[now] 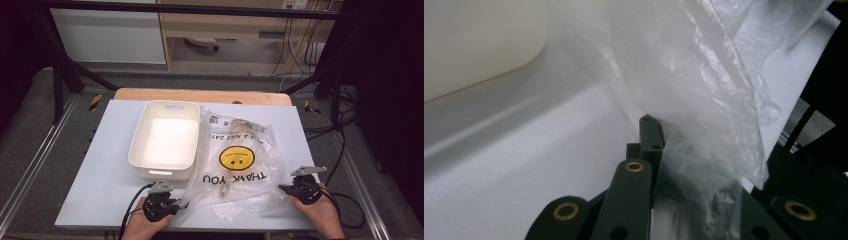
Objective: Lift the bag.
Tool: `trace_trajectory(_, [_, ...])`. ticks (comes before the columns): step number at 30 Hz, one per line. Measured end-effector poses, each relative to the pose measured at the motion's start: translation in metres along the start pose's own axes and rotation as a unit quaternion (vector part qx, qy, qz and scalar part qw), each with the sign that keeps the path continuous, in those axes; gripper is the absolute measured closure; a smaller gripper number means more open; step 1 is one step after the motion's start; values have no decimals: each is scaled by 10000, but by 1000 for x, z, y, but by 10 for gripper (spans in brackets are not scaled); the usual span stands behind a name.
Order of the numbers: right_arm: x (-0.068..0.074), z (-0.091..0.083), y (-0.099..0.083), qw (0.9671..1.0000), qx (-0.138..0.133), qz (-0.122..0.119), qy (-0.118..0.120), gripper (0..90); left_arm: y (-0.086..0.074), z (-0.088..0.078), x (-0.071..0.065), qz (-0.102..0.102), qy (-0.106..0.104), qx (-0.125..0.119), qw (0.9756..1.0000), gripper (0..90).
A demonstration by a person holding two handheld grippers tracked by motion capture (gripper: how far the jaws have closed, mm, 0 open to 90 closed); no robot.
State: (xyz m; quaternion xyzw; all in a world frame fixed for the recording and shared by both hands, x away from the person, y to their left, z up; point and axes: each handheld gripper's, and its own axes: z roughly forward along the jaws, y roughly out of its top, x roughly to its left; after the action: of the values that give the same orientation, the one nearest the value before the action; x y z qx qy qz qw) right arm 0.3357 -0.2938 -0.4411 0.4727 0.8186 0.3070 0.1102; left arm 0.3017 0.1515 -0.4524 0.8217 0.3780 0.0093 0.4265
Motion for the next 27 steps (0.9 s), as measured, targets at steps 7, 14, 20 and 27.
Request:
trace_trajectory(7, [2,1,0,9999,-58,-66,-65,863,-1,-1,-1,152,350,-156,9992,756])
trace_trajectory(14, [2,2,2,9997,-231,-39,-48,628,0,-7,-3,62,674,-319,9972,436])
trace_trajectory(20, [4,3,3,9994,-330,-100,-65,436,0,-11,-4,14,716,-391,9967,325])
trace_trajectory(27, [4,3,5,9986,-507,-84,-81,246,1,-21,-5,-15,778,-589,9952,243])
